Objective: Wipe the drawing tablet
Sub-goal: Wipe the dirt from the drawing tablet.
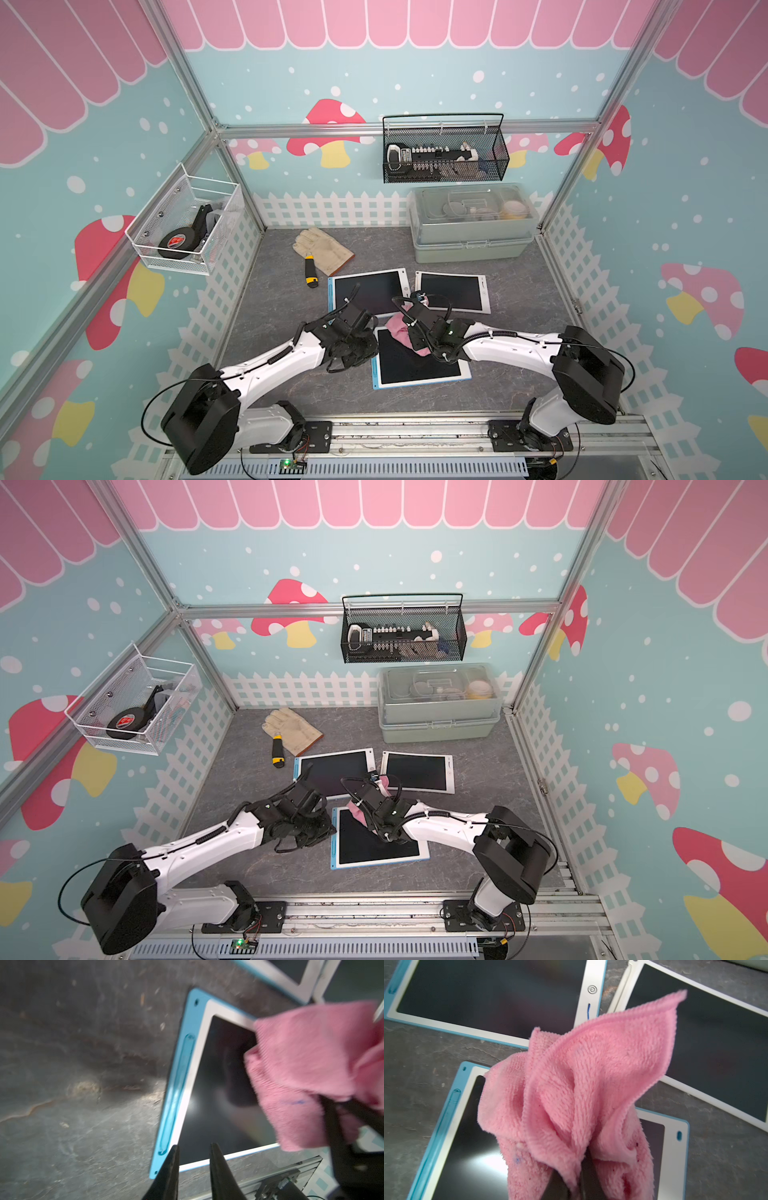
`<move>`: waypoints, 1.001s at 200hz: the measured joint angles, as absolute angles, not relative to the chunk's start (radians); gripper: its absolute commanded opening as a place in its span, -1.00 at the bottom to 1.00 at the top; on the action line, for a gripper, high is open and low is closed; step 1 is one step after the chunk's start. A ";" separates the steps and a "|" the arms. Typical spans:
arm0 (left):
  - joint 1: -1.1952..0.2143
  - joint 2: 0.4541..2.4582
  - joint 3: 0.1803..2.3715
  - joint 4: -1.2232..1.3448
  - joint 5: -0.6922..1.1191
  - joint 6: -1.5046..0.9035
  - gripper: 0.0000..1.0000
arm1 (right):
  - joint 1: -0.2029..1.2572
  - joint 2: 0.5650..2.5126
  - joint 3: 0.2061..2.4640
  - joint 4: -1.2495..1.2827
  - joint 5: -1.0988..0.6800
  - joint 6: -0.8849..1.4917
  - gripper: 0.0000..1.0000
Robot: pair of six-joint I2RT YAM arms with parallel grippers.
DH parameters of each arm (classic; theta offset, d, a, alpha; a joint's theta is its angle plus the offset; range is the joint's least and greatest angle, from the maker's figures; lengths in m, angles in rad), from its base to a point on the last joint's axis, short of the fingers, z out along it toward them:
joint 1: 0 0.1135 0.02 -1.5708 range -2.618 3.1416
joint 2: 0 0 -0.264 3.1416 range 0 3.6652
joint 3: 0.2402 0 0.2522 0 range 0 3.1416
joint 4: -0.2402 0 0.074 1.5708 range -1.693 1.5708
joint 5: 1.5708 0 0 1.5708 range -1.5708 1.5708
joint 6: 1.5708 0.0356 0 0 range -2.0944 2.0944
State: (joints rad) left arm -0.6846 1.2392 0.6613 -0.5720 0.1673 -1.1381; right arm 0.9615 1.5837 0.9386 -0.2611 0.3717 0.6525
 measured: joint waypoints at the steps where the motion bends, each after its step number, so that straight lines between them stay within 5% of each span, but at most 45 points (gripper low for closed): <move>1: -0.685 1.237 0.657 -0.571 0.167 -1.140 -0.48 | 0.961 1.585 0.940 -0.259 0.369 0.651 -1.00; 131: -0.894 1.078 0.408 -0.395 0.062 -1.394 -0.37 | 1.000 1.749 1.031 -0.147 0.170 0.532 -1.00; 200: -0.925 1.174 0.432 -0.339 0.037 -1.411 -0.59 | 1.052 1.813 1.061 -0.152 0.163 0.528 -1.00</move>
